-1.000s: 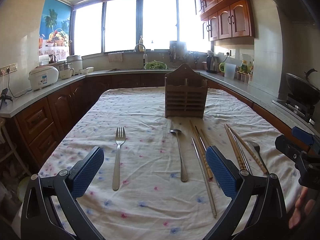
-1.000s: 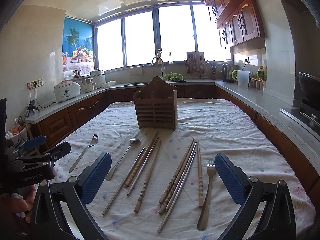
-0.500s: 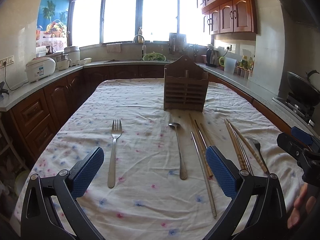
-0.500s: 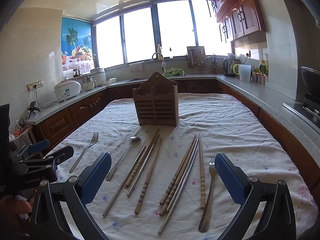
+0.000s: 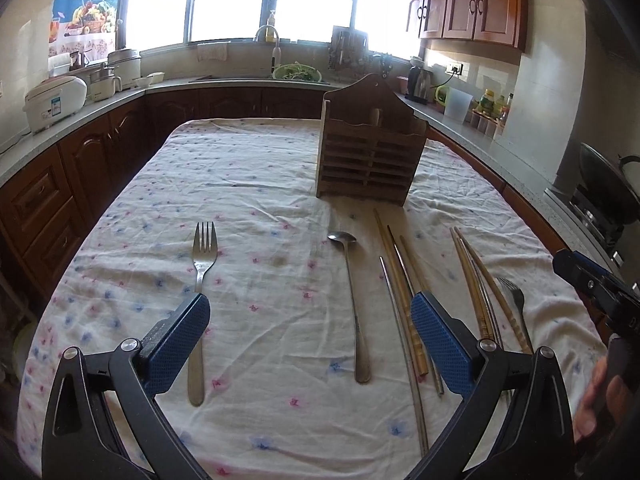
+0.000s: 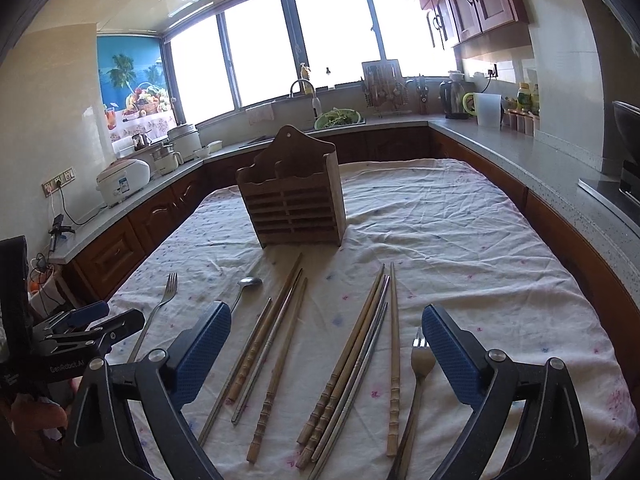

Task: Organize utensils
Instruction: 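Close the left tool on the steel spoon while the right tool grasps a wooden chopstick, then lift the spoon with the left tool while the right tool carries the chopstick to the holder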

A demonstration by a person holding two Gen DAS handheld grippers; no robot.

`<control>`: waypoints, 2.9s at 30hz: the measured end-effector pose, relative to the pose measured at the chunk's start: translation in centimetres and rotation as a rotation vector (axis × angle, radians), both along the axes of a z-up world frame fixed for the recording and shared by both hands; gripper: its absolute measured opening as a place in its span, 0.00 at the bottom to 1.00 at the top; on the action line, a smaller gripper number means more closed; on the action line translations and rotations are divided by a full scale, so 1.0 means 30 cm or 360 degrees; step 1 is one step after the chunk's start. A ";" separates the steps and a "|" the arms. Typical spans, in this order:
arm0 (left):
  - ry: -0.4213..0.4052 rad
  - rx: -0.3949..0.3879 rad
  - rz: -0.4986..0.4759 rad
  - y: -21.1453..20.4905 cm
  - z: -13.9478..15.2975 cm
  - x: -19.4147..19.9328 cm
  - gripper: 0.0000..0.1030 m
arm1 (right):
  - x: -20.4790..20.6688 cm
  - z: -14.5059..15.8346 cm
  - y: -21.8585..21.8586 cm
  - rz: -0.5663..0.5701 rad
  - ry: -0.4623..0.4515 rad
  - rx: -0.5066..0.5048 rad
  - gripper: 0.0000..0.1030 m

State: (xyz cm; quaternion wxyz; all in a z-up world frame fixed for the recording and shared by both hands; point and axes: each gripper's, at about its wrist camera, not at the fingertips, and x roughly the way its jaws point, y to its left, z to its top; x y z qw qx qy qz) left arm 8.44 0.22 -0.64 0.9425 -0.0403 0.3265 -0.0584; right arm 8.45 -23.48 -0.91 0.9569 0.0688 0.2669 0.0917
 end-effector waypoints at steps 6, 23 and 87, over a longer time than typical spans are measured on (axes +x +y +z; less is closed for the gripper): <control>0.0091 -0.0012 -0.0062 -0.018 -0.018 0.101 0.88 | 0.131 -0.034 -0.075 -0.0070 0.0153 0.0067 0.66; 0.0444 0.0026 -0.0185 -0.102 -0.150 0.400 0.53 | 0.461 -0.234 -0.110 -0.0003 0.0623 -0.0056 0.18; -0.0149 -0.0194 -0.0330 0.002 0.359 0.359 0.02 | 0.429 0.435 -0.065 0.0083 -0.0221 0.0271 0.05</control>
